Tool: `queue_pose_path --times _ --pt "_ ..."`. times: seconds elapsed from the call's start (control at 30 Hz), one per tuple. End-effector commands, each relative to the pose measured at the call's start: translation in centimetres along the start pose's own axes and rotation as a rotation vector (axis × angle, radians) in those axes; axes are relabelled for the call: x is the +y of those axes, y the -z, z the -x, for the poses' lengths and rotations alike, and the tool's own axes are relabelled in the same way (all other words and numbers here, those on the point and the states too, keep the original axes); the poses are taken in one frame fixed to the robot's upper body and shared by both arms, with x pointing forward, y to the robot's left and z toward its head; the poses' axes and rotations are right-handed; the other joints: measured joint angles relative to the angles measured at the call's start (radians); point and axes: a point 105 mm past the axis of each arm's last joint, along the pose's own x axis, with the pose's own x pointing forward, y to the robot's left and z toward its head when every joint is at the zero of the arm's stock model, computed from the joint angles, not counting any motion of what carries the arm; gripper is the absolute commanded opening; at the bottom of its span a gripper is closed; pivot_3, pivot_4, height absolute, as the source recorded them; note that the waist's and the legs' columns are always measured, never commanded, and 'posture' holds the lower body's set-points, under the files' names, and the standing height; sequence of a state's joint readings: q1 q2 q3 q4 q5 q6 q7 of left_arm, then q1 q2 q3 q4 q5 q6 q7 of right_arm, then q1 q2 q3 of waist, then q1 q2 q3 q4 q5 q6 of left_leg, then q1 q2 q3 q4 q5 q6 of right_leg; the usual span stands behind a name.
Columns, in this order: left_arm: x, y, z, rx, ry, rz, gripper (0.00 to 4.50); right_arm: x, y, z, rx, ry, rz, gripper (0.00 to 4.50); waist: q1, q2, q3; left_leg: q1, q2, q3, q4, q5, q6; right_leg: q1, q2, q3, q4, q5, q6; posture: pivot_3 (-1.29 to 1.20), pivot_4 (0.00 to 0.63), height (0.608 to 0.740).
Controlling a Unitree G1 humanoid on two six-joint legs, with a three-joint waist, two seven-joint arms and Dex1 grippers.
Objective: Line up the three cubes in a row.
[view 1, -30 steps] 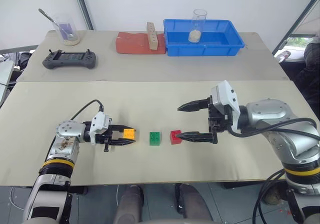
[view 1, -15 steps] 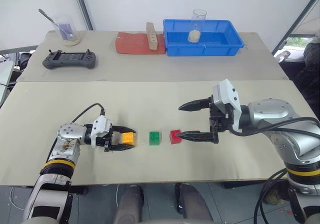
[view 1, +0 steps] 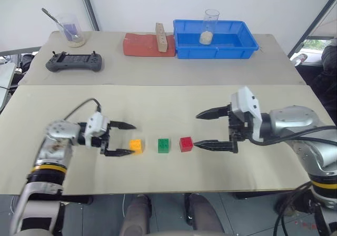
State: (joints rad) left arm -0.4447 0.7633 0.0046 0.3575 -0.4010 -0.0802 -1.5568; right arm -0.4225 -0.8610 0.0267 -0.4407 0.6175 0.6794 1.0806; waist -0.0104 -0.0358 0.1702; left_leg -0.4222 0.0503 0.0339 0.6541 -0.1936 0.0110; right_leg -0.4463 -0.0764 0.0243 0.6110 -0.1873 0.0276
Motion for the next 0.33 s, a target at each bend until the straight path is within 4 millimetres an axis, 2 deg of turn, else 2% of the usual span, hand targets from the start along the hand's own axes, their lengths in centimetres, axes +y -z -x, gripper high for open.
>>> queue_pose_path --times 0.03,0.07,0.13,0.33 --pt "0.9 -4.5 2.0 0.024 -0.049 -0.077 4.45 -0.9 -0.3 2.5 0.021 0.096 0.061 4.5 0.0 0.0 0.0 0.0 0.0 0.0 0.0 0.0 0.0 0.0 0.0 0.0 0.0 0.0 0.0 0.0 0.15 0.74" --pt "1.1 -5.4 2.6 0.023 -0.068 -0.078 4.45 -1.1 -0.1 3.1 0.029 0.116 0.056 4.5 0.0 0.0 0.0 0.0 0.0 0.0 0.0 0.0 0.0 -0.001 0.0 0.0 0.0 0.0 0.0 0.0 0.15 0.74" --pt "1.2 -5.9 3.6 0.085 -0.106 -0.052 4.45 -0.9 0.2 4.0 0.049 0.137 0.049 4.5 0.0 0.0 0.0 0.0 0.0 0.0 0.0 0.0 0.0 -0.001 0.0 0.0 0.0 0.0 0.0 0.0 0.15 0.74" --pt "0.6 -4.9 4.7 0.188 -0.141 -0.054 4.45 -0.8 0.9 4.5 0.059 0.151 0.04 4.5 -0.006 0.0 0.0 0.002 0.001 0.002 -0.001 0.0 0.0 -0.002 0.0 0.0 0.001 0.0 0.0 0.0 0.15 0.74"
